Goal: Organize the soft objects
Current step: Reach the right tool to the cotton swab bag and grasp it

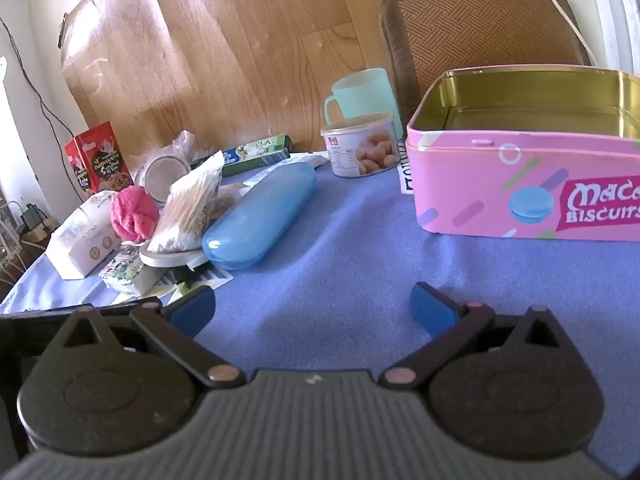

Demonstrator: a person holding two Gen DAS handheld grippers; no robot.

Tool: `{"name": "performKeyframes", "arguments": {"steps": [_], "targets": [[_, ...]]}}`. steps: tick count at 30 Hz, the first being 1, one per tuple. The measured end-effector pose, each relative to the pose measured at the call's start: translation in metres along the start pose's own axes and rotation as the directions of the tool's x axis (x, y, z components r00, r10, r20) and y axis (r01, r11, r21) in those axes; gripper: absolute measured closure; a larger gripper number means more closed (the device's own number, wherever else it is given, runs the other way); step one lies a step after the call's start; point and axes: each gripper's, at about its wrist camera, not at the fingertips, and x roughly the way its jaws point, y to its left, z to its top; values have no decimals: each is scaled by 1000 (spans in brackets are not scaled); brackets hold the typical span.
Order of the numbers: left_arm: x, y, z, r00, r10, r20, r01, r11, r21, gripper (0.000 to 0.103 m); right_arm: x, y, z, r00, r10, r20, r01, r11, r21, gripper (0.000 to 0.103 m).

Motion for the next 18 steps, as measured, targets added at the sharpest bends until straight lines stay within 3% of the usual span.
{"name": "performKeyframes", "arguments": {"steps": [11, 18], "targets": [[-5, -4, -1, 1000, 10, -6, -9, 999, 37, 0, -2, -2, -1, 1000, -4, -5, 4, 1000, -7, 0], [-7, 8, -4, 997, -81, -18, 83, 991, 103, 0, -2, 2, 0, 1000, -8, -5, 8, 1000, -11, 0]]}}
